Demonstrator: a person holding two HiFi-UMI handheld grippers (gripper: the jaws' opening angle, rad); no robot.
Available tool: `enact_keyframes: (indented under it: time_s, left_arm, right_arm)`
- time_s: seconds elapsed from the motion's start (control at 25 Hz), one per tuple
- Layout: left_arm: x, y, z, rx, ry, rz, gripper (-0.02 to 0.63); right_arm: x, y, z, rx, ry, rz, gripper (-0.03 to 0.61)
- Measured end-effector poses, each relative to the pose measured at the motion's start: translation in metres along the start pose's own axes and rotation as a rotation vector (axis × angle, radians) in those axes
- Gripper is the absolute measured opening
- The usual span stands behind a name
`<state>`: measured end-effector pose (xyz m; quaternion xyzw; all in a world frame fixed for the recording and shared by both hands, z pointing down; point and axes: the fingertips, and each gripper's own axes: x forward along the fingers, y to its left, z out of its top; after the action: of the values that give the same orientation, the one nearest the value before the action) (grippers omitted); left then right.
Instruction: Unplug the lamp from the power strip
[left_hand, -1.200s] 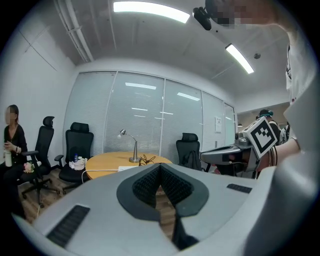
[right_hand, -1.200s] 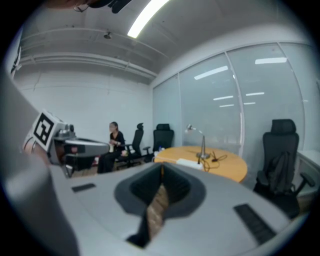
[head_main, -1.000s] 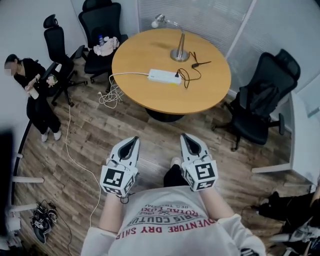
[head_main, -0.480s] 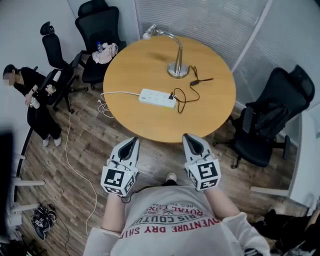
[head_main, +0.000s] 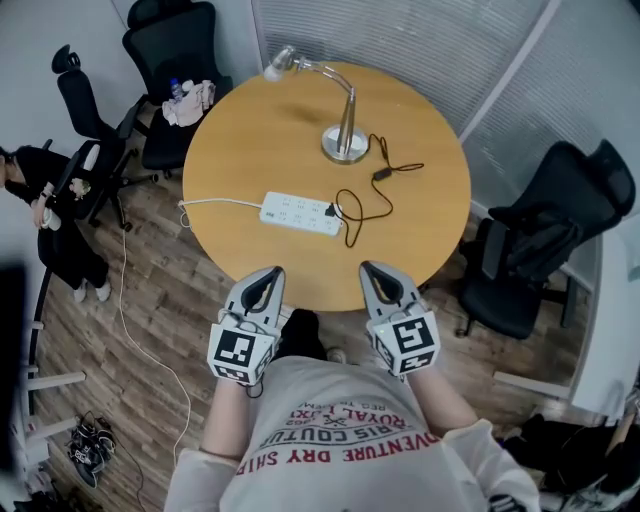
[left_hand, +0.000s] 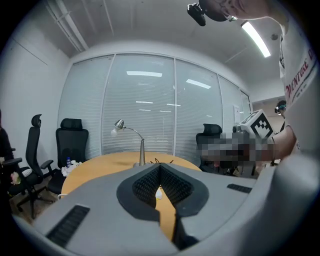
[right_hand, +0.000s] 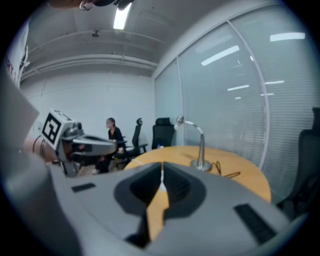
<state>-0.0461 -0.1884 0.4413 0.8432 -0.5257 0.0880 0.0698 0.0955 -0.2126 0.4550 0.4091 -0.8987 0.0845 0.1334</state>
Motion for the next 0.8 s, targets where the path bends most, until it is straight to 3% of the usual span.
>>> enact_keyframes:
  time_s: [0.32, 0.64, 0.68, 0.72, 0.8]
  left_arm:
    - [0.087, 0.061, -0.012, 0.026, 0.068, -0.118, 0.028]
    - [0.153, 0.077, -0.072, 0.13, 0.242, -0.314, 0.028]
    - [0.159, 0.076, -0.084, 0.145, 0.27, -0.337, 0.028]
    - [0.164, 0.075, -0.097, 0.159, 0.301, -0.36, 0.028]
    - [0.173, 0.072, -0.124, 0.193, 0.369, -0.406, 0.028]
  right_arm:
    - [0.081, -0.036, -0.006, 0.053, 0.141, -0.063, 0.031]
    - [0.135, -0.045, -0.041, 0.038, 0.347, -0.019, 0.032]
    - [0.141, -0.045, -0.048, 0.043, 0.373, -0.006, 0.055]
    - [0.146, -0.044, -0.055, 0.048, 0.403, 0.011, 0.149]
    - [0.155, -0.042, -0.07, 0.04, 0.468, 0.048, 0.17]
